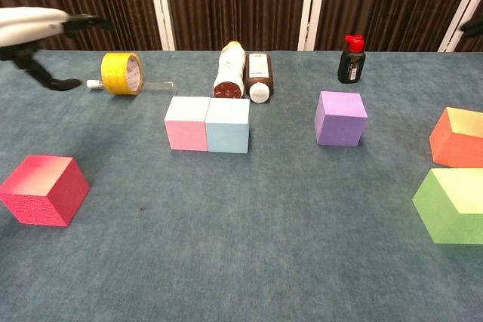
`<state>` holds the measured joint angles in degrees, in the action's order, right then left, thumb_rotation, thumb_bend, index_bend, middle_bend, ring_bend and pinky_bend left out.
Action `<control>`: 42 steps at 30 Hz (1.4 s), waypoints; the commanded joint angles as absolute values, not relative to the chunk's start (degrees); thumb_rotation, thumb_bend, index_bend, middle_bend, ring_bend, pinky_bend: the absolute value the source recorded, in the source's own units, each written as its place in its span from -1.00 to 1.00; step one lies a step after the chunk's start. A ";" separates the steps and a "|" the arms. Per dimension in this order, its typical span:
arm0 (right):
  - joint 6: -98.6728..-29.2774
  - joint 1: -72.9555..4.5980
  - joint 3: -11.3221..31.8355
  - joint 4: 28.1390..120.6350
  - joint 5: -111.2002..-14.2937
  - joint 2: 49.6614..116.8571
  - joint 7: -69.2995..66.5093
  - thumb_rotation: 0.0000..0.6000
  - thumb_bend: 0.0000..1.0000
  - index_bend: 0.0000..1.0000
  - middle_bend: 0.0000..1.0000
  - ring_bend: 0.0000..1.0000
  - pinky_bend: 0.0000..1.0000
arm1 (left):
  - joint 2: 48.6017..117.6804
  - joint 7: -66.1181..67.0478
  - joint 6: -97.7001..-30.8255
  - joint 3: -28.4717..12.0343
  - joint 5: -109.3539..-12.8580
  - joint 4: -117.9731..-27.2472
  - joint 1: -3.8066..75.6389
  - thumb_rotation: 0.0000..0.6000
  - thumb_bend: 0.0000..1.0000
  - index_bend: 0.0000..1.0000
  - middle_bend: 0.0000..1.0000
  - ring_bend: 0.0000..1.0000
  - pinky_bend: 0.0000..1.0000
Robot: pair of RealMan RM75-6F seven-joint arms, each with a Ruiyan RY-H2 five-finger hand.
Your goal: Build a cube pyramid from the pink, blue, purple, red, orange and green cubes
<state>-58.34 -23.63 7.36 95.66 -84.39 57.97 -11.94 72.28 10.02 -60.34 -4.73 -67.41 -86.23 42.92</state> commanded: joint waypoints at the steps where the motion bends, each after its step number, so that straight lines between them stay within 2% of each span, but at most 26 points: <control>1: -49.88 -31.17 11.63 95.28 -74.83 62.60 -5.56 1.00 -0.61 -0.63 -0.64 -0.90 -0.56 | 69.22 7.01 -64.66 -2.53 -71.93 -89.40 38.89 1.00 -0.26 -0.87 -0.93 -1.00 -0.72; 7: -43.39 -39.61 14.33 89.08 -60.34 70.55 4.93 1.00 -0.61 -0.55 -0.64 -0.90 -0.56 | 67.03 2.89 -68.06 -1.54 -76.41 -90.34 35.28 1.00 -0.26 -0.86 -0.93 -1.00 -0.72; 17: -40.82 -49.26 13.31 78.98 -44.12 81.04 17.00 1.00 -0.61 -0.36 -0.64 -0.89 -0.56 | 66.39 -1.15 -69.08 -1.84 -79.50 -89.54 32.85 1.00 -0.25 -0.86 -0.93 -1.00 -0.72; 30: -40.58 -53.62 11.01 70.10 -36.54 87.70 22.41 1.00 -0.57 -0.30 -0.64 -0.89 -0.55 | 66.72 -4.92 -67.32 -2.50 -80.92 -88.00 31.68 1.00 -0.25 -0.86 -0.94 -1.00 -0.72; 37: -39.22 -54.83 11.07 66.35 -35.01 90.02 22.31 1.00 -0.43 -0.12 -0.64 -0.87 -0.55 | 66.93 -5.63 -67.53 -2.92 -81.80 -87.36 31.01 1.00 -0.26 -0.86 -0.96 -1.00 -0.72; 42: -40.41 -54.75 11.61 69.21 -36.17 88.33 21.88 1.00 -0.37 -0.02 -0.64 -0.86 -0.55 | 66.83 -6.06 -67.76 -3.11 -82.25 -87.13 30.48 1.00 -0.26 -0.86 -0.96 -1.00 -0.72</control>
